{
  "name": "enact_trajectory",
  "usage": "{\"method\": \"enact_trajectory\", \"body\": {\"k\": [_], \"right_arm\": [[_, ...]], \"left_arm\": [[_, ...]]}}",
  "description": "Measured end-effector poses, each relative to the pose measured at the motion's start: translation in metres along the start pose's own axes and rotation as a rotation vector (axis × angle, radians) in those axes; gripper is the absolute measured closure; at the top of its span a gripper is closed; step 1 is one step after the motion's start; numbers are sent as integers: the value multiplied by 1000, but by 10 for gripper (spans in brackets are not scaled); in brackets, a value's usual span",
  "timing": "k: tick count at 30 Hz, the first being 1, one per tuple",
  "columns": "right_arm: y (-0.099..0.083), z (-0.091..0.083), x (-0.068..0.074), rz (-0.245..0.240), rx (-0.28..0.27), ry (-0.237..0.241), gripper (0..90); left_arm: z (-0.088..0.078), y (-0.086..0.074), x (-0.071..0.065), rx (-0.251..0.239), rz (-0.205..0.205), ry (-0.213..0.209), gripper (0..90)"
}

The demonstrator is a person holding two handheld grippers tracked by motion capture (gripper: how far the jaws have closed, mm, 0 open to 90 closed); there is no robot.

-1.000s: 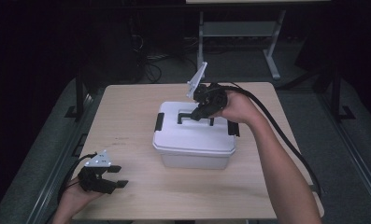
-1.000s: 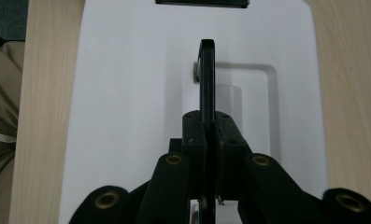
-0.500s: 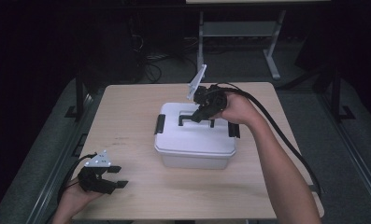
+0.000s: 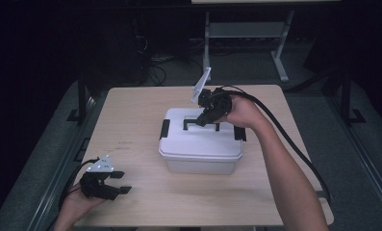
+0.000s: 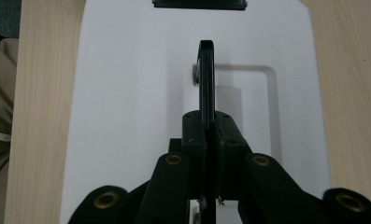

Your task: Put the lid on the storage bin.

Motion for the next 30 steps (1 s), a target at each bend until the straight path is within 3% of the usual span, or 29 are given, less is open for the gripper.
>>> {"method": "enact_trajectory", "body": {"k": [12,30], "right_arm": [[-3,0,1,24,-11,15,826],[-5,-6,6,39,-22,16,707]], "left_arm": [[-1,-1,-1,1,-1,3,346],[0,0,-2,3,1,0,344]]}}
Point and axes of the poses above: each handheld gripper's, and its own axes: z roughly forward along the jaws, y roughly out of its top, x roughly to its left, the point moved 5 cm from there along z, roughly forward along the jaws, and after that the axes turned 8 degrees about z, right-handed, at the moved point
